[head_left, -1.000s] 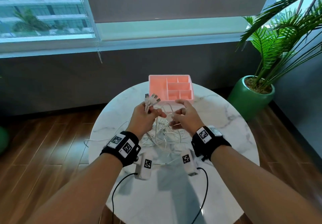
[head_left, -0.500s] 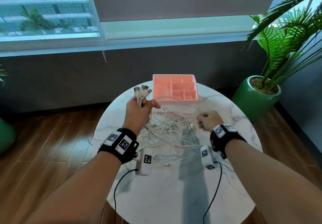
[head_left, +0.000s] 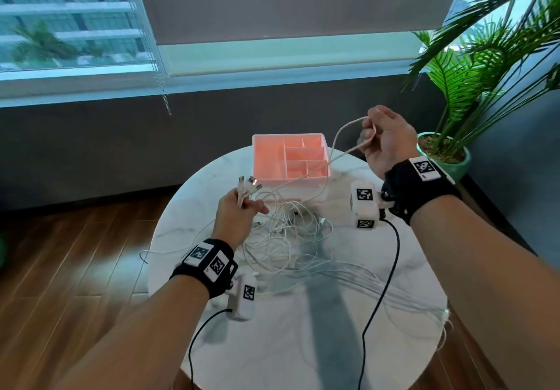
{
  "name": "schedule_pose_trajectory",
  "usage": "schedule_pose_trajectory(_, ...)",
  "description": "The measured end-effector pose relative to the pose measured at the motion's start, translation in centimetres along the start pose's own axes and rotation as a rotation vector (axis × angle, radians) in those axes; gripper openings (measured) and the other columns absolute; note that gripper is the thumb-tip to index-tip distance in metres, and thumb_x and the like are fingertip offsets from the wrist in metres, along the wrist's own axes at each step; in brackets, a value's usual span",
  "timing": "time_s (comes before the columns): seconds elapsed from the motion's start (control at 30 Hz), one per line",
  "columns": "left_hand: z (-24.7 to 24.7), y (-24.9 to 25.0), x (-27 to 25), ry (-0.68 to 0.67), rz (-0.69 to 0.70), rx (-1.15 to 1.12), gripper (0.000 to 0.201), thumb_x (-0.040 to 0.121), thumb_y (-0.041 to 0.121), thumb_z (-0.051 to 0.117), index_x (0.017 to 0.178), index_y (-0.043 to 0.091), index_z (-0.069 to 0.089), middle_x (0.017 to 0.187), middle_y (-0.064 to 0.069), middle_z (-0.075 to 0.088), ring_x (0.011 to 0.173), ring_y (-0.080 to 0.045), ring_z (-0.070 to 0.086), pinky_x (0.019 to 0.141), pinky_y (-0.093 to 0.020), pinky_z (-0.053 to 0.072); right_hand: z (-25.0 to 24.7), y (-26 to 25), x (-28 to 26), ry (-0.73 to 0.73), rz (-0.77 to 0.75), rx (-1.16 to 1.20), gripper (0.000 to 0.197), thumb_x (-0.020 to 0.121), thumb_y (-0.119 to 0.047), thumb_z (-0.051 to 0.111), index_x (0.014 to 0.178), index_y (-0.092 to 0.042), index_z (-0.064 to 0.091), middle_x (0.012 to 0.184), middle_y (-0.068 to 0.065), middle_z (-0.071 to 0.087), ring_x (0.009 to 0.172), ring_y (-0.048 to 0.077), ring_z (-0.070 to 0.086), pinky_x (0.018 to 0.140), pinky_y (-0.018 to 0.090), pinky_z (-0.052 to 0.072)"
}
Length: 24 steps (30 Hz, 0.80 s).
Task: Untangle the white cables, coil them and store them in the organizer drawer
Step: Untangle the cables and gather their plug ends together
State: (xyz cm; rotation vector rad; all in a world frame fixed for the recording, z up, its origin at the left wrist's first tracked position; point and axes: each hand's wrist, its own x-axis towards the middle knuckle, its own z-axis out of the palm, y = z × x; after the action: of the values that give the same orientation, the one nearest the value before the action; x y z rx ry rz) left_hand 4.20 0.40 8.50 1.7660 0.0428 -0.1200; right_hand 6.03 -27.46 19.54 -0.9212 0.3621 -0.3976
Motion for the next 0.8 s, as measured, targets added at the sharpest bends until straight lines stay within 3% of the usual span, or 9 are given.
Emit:
schedule_pose_trajectory(0.1, 0.2, -0.1, 0.0, 0.012, 0.003, -0.002, 0.009, 0.096, 0.006, 0.065, 0.092, 0.011, 0.059, 0.086, -0.007, 0.078, 0.036, 0.003, 0.047, 0.051, -0.027, 0.035, -0.6, 0.5, -0.3, -0.098, 0.225, -0.146, 0.009, 0.095, -0.003, 0.048, 0.097, -0.012, 0.047, 0.084, 0.019, 0.069, 0.036, 0.006, 0.03, 0.037, 0.018, 0.028)
schedule_pose_trajectory(0.2, 0.0, -0.4, -0.2, 0.007, -0.015, -0.006, 0.004, 0.096, 0.003, 0.063, 0.1, 0.002, 0.06, 0.089, -0.01, 0.077, 0.037, 0.004, 0.048, 0.054, -0.024, 0.037, -1.7, 0.8, -0.7, -0.203, 0.359, -0.21, 0.013, 0.095, -0.013, 0.059, 0.102, -0.009, 0.048, 0.114, 0.023, 0.07, 0.038, 0.003, 0.029, 0.038, 0.016, 0.033)
schedule_pose_trajectory(0.3, -0.2, -1.1, -0.1, 0.022, -0.019, 0.015, 0.006, 0.096, 0.001, 0.062, 0.101, -0.002, 0.06, 0.084, -0.006, 0.077, 0.05, 0.007, 0.06, 0.062, -0.024, 0.042, -1.2, 0.8, -1.0, -0.218, 0.234, -0.193, 0.024, 0.095, -0.004, 0.055, 0.118, -0.005, 0.06, 0.11, 0.014, 0.072, 0.044, 0.005, 0.036, 0.044, 0.018, 0.035)
schedule_pose_trajectory(0.37, -0.5, -1.8, 0.1, 0.044, -0.037, 0.029, 0.002, 0.094, 0.001, 0.064, 0.095, 0.003, 0.063, 0.077, 0.001, 0.076, 0.058, 0.009, 0.063, 0.067, -0.023, 0.042, -0.5, -0.1, -0.7, -0.192, 0.075, -0.122, 0.039, 0.093, 0.008, 0.047, 0.12, -0.013, 0.066, 0.099, 0.006, 0.072, 0.05, 0.01, 0.043, 0.05, 0.023, 0.038)
schedule_pose_trajectory(0.5, -0.5, -1.8, -0.2, 0.042, -0.068, 0.028, 0.011, 0.093, 0.0, 0.065, 0.089, 0.01, 0.062, 0.078, -0.001, 0.076, 0.053, 0.007, 0.061, 0.064, -0.023, 0.042, 1.5, -2.5, -1.2, -0.297, -0.139, -0.157, 0.057, 0.086, 0.019, 0.041, 0.124, -0.018, 0.063, 0.11, 0.009, 0.069, 0.057, 0.017, 0.05, 0.054, 0.027, 0.044)
schedule_pose_trajectory(0.57, -0.1, -1.2, -0.3, 0.025, -0.073, 0.037, 0.01, 0.093, 0.0, 0.064, 0.089, 0.01, 0.063, 0.08, -0.002, 0.076, 0.043, 0.002, 0.055, 0.054, -0.023, 0.04, 2.3, -2.7, -2.1, -0.395, -0.191, -0.261, 0.062, 0.082, 0.023, 0.041, 0.128, -0.014, 0.06, 0.12, 0.012, 0.068, 0.056, 0.017, 0.049, 0.051, 0.027, 0.045)
schedule_pose_trajectory(0.67, 0.4, -0.2, 0.2, 0.004, -0.108, -0.022, 0.008, 0.092, 0.004, 0.068, 0.087, 0.007, 0.062, 0.085, -0.004, 0.076, 0.038, -0.004, 0.037, 0.039, -0.022, 0.032, 2.6, -1.3, -3.6, -0.504, -0.179, -0.436, 0.057, 0.083, 0.022, 0.044, 0.126, -0.01, 0.063, 0.124, 0.011, 0.068, 0.054, 0.016, 0.051, 0.052, 0.027, 0.047)
schedule_pose_trajectory(0.73, 0.6, 0.3, 0.7, 0.001, -0.131, -0.077, 0.017, 0.09, 0.01, 0.072, 0.086, 0.005, 0.057, 0.078, -0.006, 0.067, 0.039, -0.009, 0.029, 0.036, -0.022, 0.027, 2.0, 0.7, -4.5, -0.523, -0.142, -0.542, 0.044, 0.087, 0.016, 0.051, 0.121, -0.008, 0.067, 0.116, 0.011, 0.071, 0.057, 0.019, 0.058, 0.053, 0.028, 0.049)
schedule_pose_trajectory(0.8, 0.8, 1.0, 0.9, -0.038, -0.153, -0.172, 0.015, 0.091, 0.013, 0.072, 0.095, 0.002, 0.062, 0.077, -0.012, 0.06, 0.039, -0.01, 0.026, 0.037, -0.021, 0.025, 1.1, 3.2, -5.4, -0.556, -0.092, -0.654, 0.028, 0.09, 0.007, 0.059, 0.112, -0.007, 0.071, 0.105, 0.011, 0.075, 0.061, 0.021, 0.062, 0.053, 0.028, 0.05)
